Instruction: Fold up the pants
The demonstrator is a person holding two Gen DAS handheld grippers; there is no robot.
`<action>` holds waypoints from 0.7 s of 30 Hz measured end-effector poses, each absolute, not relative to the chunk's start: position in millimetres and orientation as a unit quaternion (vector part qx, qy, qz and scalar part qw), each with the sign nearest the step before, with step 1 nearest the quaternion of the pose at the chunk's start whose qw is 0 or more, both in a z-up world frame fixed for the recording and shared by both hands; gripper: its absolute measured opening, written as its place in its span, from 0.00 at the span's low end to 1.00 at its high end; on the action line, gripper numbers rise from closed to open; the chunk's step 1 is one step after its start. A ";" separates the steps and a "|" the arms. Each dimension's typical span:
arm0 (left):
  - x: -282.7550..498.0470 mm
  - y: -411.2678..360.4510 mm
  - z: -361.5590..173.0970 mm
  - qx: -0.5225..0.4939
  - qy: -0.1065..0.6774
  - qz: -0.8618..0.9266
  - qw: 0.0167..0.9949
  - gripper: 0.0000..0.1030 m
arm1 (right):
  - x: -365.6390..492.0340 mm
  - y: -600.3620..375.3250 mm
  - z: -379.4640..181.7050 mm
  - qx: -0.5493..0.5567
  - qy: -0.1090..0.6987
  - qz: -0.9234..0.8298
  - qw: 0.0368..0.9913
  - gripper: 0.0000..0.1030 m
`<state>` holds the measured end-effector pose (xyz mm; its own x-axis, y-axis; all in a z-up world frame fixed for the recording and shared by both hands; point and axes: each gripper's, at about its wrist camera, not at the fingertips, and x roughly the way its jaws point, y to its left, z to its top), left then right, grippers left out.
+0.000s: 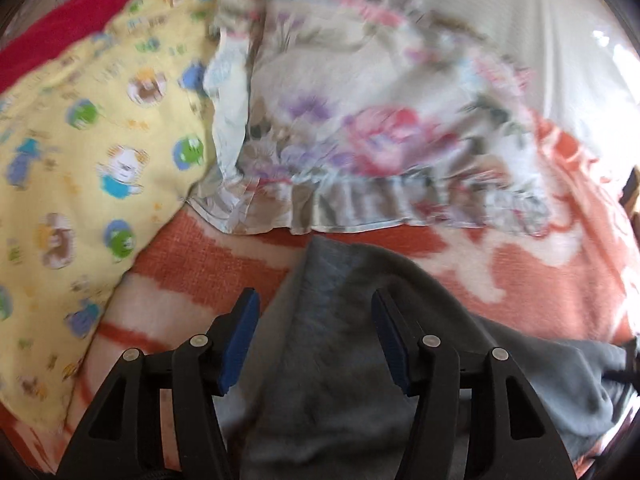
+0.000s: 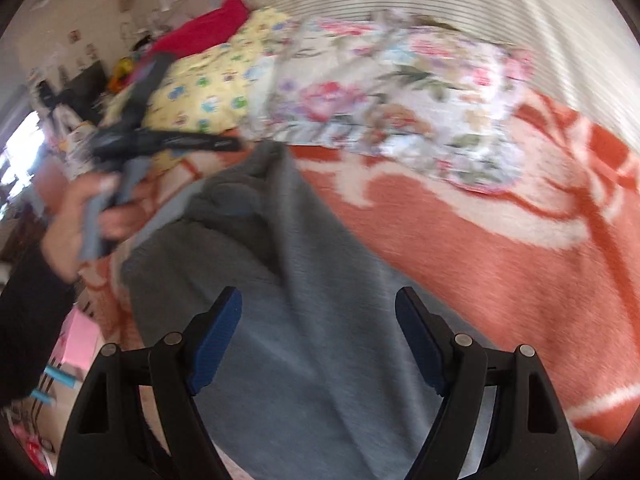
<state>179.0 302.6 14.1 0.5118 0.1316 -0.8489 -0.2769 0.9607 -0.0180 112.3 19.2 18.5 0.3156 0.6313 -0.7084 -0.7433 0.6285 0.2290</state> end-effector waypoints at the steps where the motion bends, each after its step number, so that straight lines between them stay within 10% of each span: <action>1: 185.7 306.7 5.5 -0.076 0.489 0.117 0.861 0.57 | 110.4 26.7 15.1 -0.081 0.402 0.429 0.805 0.77; 9: 207.7 318.7 -27.7 -0.069 0.504 0.107 0.854 0.58 | 129.9 48.6 -26.6 -0.141 0.423 0.382 0.809 0.46; 14: 211.7 312.7 -21.8 -0.056 0.493 0.089 0.863 0.27 | 138.9 32.0 -25.9 -0.093 0.418 0.378 0.820 0.13; 21: 180.7 285.2 13.9 -0.011 0.445 0.107 0.889 0.18 | 123.5 18.4 4.0 -0.078 0.392 0.389 0.830 0.06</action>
